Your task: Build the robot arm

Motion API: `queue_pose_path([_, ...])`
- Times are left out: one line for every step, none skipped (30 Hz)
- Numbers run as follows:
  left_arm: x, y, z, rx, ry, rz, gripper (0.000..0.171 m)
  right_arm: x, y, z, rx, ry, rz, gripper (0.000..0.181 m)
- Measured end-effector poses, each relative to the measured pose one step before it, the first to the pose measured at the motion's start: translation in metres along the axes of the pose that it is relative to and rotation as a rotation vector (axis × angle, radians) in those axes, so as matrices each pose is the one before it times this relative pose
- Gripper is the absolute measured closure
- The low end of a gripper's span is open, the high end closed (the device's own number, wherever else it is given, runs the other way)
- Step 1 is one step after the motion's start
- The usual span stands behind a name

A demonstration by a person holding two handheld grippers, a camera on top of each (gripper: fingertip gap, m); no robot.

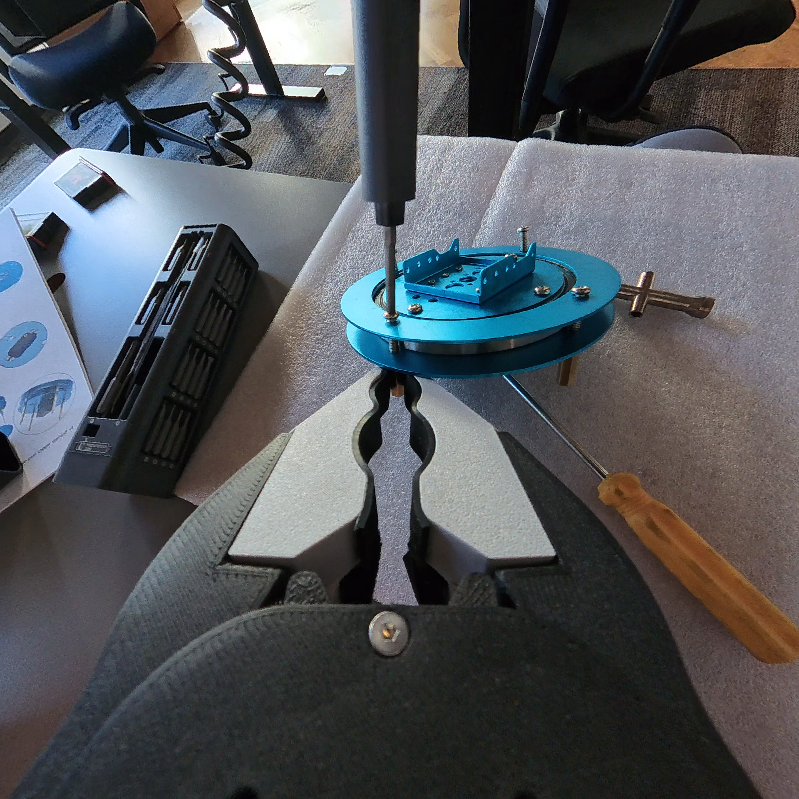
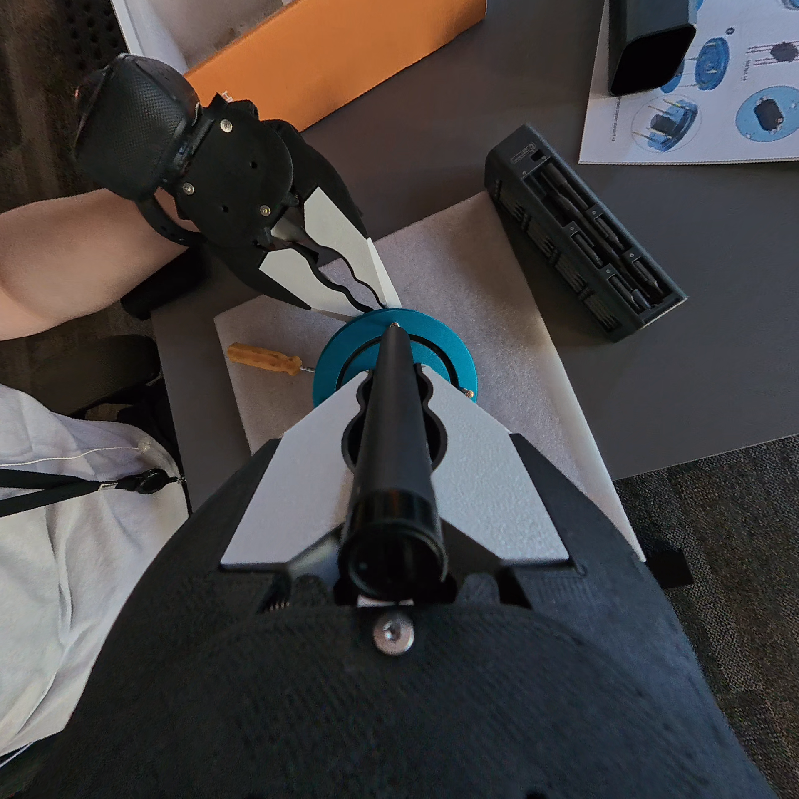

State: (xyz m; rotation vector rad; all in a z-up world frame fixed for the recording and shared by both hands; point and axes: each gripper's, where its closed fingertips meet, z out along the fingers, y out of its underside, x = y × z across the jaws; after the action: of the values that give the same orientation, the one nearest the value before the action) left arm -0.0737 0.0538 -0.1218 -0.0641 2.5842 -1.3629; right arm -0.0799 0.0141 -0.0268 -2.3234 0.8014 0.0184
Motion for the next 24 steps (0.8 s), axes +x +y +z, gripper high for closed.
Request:
queue_pose_path([0.00006, 0.00013, -0.00002, 0.00008, 0.0001, -0.0006, 0.167, -0.00032, 0.00002, -0.00033, -0.0014, -0.0025, -0.0013, 0.164])
queue_pose_path([-0.00005, -0.00009, -0.00005, 0.00002, -0.0002, 0.0001, 0.167, 0.00033, -0.00107, -0.00048, 0.0051, 0.0026, -0.0019, 0.164])
queue_pose_path([0.00006, -0.00005, 0.00005, -0.00012, -0.0002, 0.0005, 0.167, -0.00043, -0.00205, -0.00051, 0.0113, -0.0033, 0.0047, 0.164])
queue_pose_path([-0.00005, -0.00005, -0.00012, 0.0002, 0.0, 0.0003, 0.167, 0.00007, -0.00251, -0.00063, 0.0132, -0.002, 0.0064, 0.164])
queue_pose_path([0.0001, -0.00002, -0.00002, 0.00008, 0.0, 0.0, 0.167, 0.00046, -0.00243, -0.00077, 0.0141, -0.0002, 0.0055, 0.164])
queue_pose_path([0.00002, -0.00005, 0.00003, 0.00037, 0.0001, 0.0, 0.167, 0.00062, -0.00121, -0.00044, 0.0064, -0.0002, 0.007, 0.164])
queue_pose_path([0.00002, 0.00009, -0.00004, -0.00063, 0.0002, 0.0, 0.167, 0.0007, -0.00073, 0.0003, 0.006, -0.0009, 0.0131, 0.164])
queue_pose_path([-0.00006, 0.00029, 0.00012, -0.00127, 0.0, 0.0001, 0.167, 0.00057, -0.00027, 0.00041, 0.0036, -0.0012, 0.0093, 0.164])
queue_pose_path([-0.00005, 0.00022, 0.00001, -0.00092, 0.0002, 0.0, 0.167, 0.00084, -0.00087, 0.00042, 0.0089, 0.002, 0.004, 0.165])
queue_pose_path([-0.00005, -0.00002, 0.00008, -0.00025, 0.0002, -0.0002, 0.167, 0.00054, -0.00173, 0.00036, 0.0155, 0.0023, 0.0046, 0.164])
queue_pose_path([-0.00002, -0.00011, -0.00004, 0.0002, 0.0, 0.0002, 0.167, 0.0006, -0.00311, 0.00055, 0.0265, 0.0027, 0.009, 0.165])
queue_pose_path([-0.00009, -0.00008, 0.00002, -0.00037, 0.0002, 0.0002, 0.167, -0.00026, -0.004, 0.00126, 0.0365, -0.0035, 0.0132, 0.165])
queue_pose_path([0.00002, -0.00005, 0.00008, -0.00003, 0.0002, 0.0002, 0.167, -0.00067, -0.00422, 0.00167, 0.0393, -0.0043, 0.0095, 0.165])
queue_pose_path([0.0, -0.00004, 0.00002, 0.00029, 0.0, 0.0, 0.167, 0.00017, -0.00478, 0.00186, 0.0472, 0.0047, -0.003, 0.165])
queue_pose_path([0.00002, 0.00005, 0.00002, -0.0008, 0.0, -0.0002, 0.167, -0.0002, -0.0044, 0.00218, 0.0511, 0.003, -0.0029, 0.165])
queue_pose_path([-0.00011, 0.00033, 0.00005, -0.00118, -0.0003, 0.0001, 0.167, -0.00094, -0.00369, 0.00236, 0.0526, -0.0033, 0.0055, 0.165])
queue_pose_path([0.00011, 0.0001, 0.00005, -0.00061, -0.0005, 0.0007, 0.167, -0.00036, -0.00404, 0.00259, 0.0611, -0.0017, 0.0068, 0.165])
queue_pose_path([-0.00002, 0.00015, 0.00005, -0.00098, -0.0006, 0.0009, 0.167, -0.00007, -0.0028, 0.00218, 0.0565, -0.0018, 0.0064, 0.165])
queue_pose_path([0.00003, 0.00022, 0.00008, -0.0009, -0.0009, 0.0011, 0.167, -0.00075, -0.0017, 0.0012, 0.047, -0.0072, 0.0045, 0.165])
queue_pose_path([0.00006, -0.00011, -0.00014, 0.00053, -0.0006, 0.0002, 0.167, 0.00024, -0.00142, 0.00019, 0.0457, -0.0013, 0.0025, 0.164])
queue_pose_path([0.0001, -0.00008, 0.00007, 0.00012, -0.0003, -0.0004, 0.167, 0.00067, -0.00114, 0.00002, 0.0452, 0.0011, -0.0007, 0.164])
queue_pose_path([-0.00005, 0.00021, -0.00001, -0.0009, -0.0002, 0.0005, 0.167, -0.00027, -0.00031, -0.00023, 0.0362, -0.006, -0.0018, 0.164])
queue_pose_path([-0.00003, 0.00023, 0.0001, -0.00041, 0.0003, 0.0001, 0.167, 0.00044, 0.00014, -0.00076, 0.0274, -0.0048, 0.0034, 0.165])
queue_pose_path([-0.00005, 0.00016, 0.00006, -0.0005, 0.0005, -0.0009, 0.167, 0.00237, 0.00039, -0.0014, 0.0164, 0.0065, 0.0121, 0.164])
